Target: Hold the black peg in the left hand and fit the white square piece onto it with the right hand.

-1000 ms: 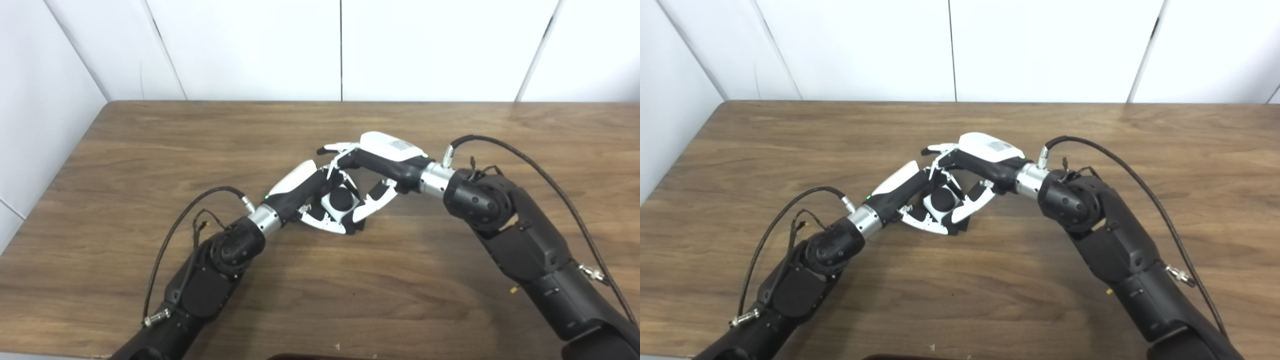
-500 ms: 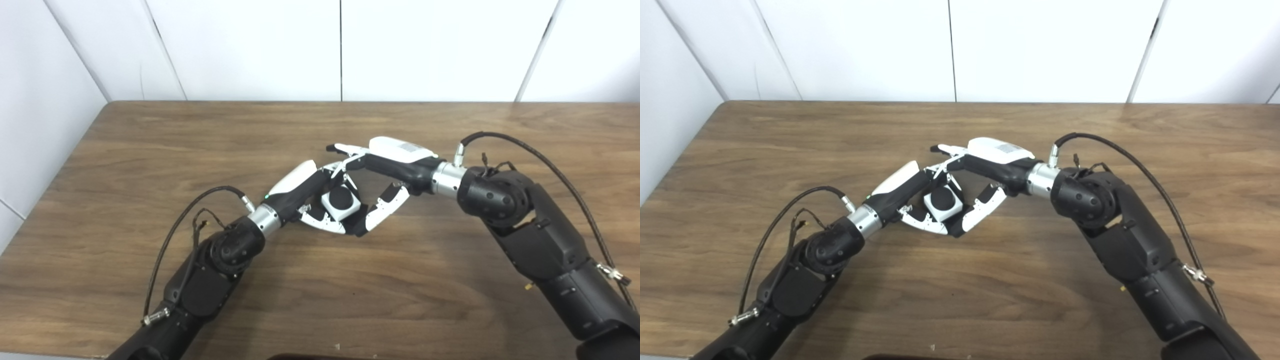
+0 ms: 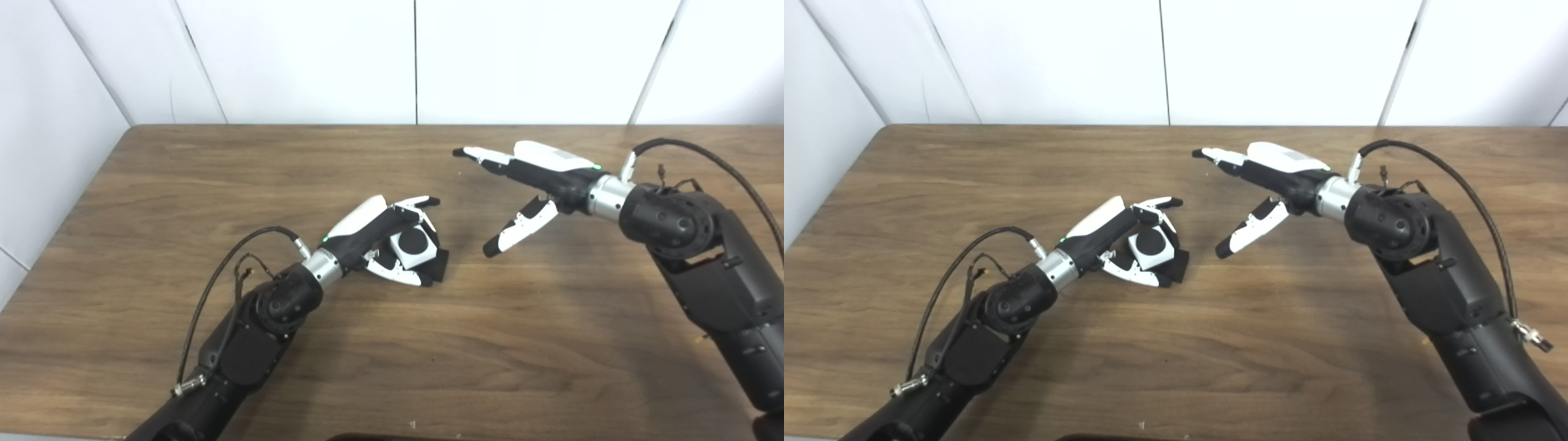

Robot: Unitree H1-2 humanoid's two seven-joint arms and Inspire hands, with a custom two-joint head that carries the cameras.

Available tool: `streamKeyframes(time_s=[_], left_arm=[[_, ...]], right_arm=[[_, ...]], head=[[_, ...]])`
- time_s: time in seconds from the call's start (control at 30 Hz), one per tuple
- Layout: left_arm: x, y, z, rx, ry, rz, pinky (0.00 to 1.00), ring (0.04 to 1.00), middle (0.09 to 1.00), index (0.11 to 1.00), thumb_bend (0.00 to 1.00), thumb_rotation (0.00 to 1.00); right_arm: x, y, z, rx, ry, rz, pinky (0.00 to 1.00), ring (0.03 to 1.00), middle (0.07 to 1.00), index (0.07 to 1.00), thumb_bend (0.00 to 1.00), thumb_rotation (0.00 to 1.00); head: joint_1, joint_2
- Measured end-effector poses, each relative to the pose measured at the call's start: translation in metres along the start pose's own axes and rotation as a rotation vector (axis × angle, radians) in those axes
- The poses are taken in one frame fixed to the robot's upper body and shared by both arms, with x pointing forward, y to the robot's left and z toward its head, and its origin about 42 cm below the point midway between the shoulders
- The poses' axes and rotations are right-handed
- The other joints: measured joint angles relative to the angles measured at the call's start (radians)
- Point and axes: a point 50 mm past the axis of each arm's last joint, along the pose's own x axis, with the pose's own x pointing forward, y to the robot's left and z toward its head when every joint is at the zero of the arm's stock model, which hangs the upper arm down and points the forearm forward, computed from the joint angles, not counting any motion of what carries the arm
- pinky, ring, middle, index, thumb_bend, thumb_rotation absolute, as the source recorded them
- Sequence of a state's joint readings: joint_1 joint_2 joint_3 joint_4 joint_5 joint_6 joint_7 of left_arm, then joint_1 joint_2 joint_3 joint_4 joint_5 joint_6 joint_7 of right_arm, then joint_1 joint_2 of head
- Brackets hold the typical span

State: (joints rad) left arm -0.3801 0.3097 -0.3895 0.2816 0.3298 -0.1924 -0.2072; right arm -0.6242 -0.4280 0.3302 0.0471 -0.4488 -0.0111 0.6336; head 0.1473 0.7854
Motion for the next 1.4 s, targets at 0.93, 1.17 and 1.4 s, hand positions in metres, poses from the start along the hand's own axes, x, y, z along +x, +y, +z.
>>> streamKeyframes(time_s=[0.93, 1.17, 1.4], left_arm=[[-0.005, 0.006, -0.006, 0.021, -0.007, -0.01, 0.85, 0.929, 0.944, 0.495, 0.52, 0.07], [-0.005, 0.007, -0.007, 0.014, -0.003, -0.006, 0.87, 0.941, 0.946, 0.495, 0.52, 0.06], [-0.006, 0.007, -0.008, -0.001, -0.004, -0.003, 0.86, 0.938, 0.945, 0.495, 0.52, 0.06]], right_arm=[[-0.041, 0.053, 0.001, 0.466, 0.028, -0.524, 0.76, 0.871, 0.908, 0.912, 0.68, 0.47], [-0.032, 0.136, 0.025, 0.903, 0.086, -0.62, 0.79, 0.866, 0.899, 0.914, 0.69, 0.7], [-0.041, 0.144, 0.022, 0.964, 0.049, -0.696, 0.83, 0.897, 0.924, 0.928, 0.63, 0.7]], head=[[-0.068, -0.028], [-0.075, -0.026], [-0.077, -0.023]])
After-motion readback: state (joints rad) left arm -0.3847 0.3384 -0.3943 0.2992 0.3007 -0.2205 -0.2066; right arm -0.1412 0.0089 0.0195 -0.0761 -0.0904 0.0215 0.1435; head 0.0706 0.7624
